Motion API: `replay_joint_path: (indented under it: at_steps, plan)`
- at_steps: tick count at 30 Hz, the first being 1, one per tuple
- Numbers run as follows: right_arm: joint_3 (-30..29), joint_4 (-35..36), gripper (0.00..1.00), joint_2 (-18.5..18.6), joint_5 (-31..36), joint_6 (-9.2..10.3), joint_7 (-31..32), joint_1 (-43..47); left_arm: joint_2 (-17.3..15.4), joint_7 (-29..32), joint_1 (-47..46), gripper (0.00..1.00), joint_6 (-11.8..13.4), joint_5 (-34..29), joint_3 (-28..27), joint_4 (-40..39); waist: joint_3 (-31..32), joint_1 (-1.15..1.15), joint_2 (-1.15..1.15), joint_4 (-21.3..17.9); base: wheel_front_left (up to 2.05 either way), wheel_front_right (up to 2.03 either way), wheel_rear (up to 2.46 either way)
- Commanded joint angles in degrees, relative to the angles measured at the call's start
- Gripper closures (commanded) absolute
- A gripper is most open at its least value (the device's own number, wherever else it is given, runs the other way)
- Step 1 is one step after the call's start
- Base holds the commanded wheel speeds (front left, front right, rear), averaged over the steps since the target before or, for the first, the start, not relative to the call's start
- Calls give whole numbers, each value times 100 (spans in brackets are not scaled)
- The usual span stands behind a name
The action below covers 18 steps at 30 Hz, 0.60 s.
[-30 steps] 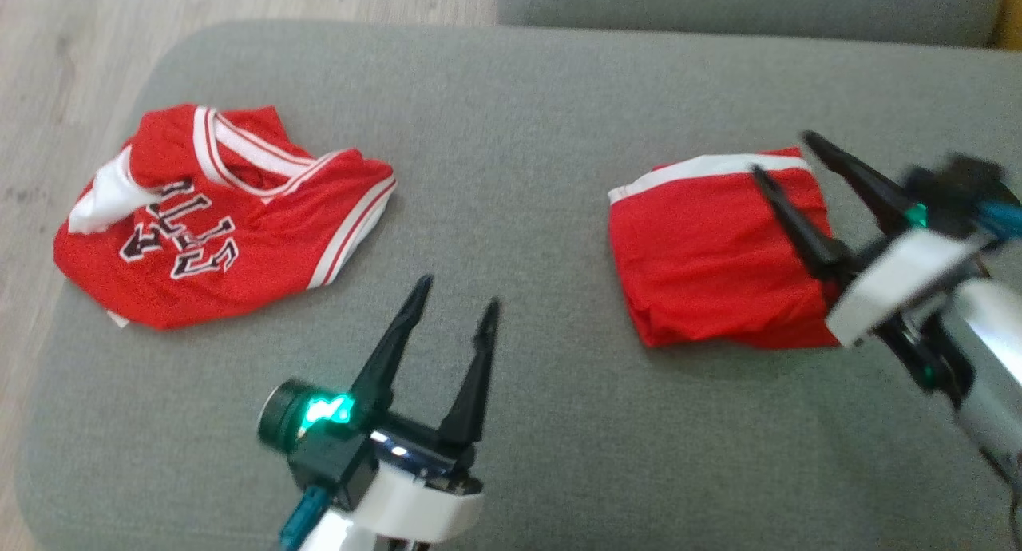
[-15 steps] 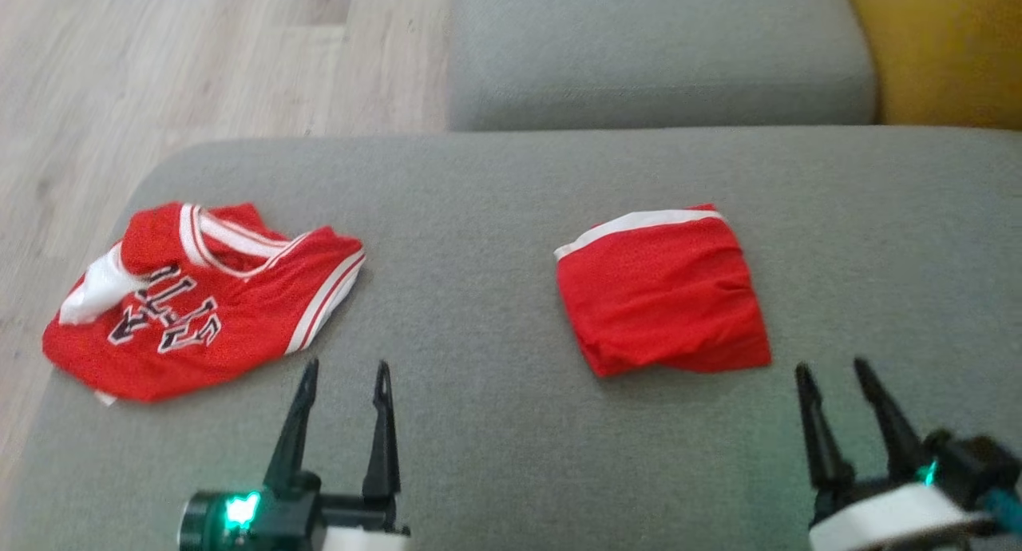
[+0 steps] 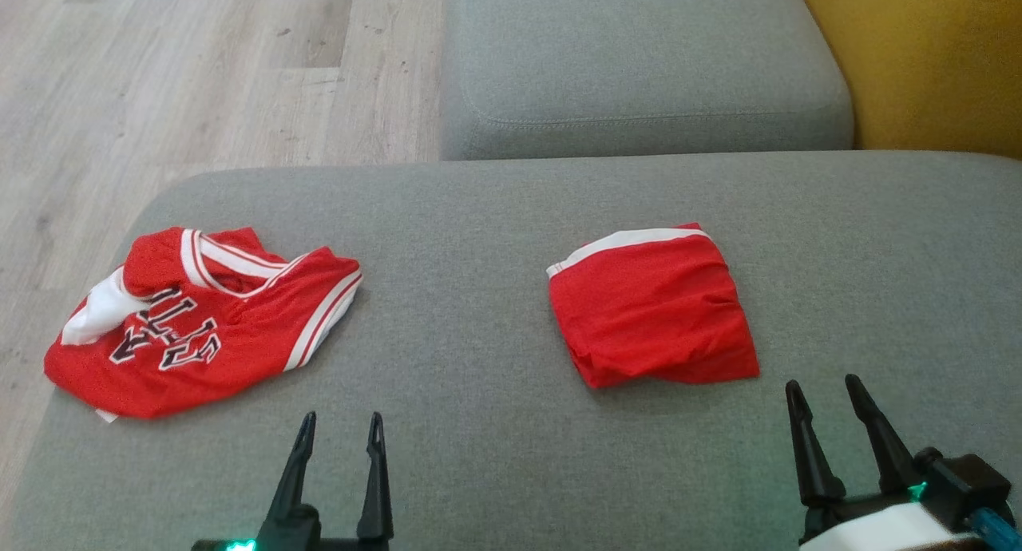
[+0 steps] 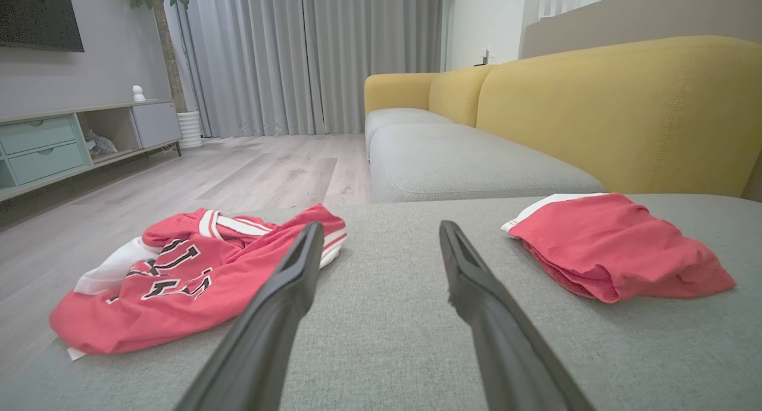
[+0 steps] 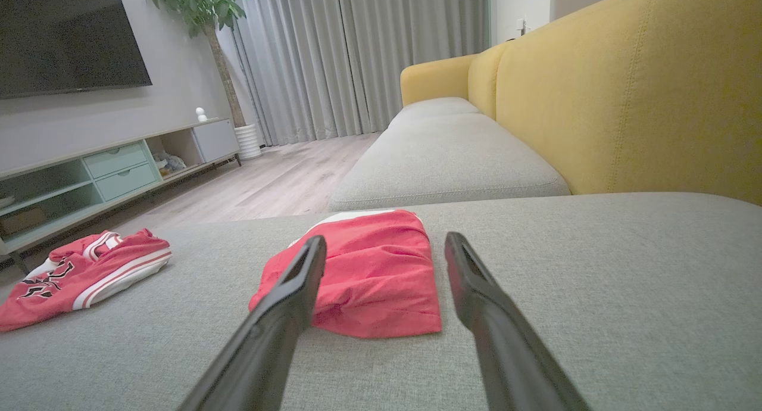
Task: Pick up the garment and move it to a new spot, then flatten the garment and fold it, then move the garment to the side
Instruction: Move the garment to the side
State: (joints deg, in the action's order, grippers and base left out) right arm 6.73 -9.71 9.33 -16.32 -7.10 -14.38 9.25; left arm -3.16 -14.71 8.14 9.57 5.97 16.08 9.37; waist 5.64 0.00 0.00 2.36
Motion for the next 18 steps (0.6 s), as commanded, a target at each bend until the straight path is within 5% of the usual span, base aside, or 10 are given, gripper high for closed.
replay_joint_path:
  at_steps: [1,18]
  plan:
    - [74,173,0,44,-11,-39,-62,-92,28,-29,-188,0,18,40,-245,-126,2,0,0,17,0,0,0]
    - [-34,-69,0,15,-57,-39,-62,-173,28,-29,-292,0,49,43,-204,-172,-189,0,0,86,0,0,0]
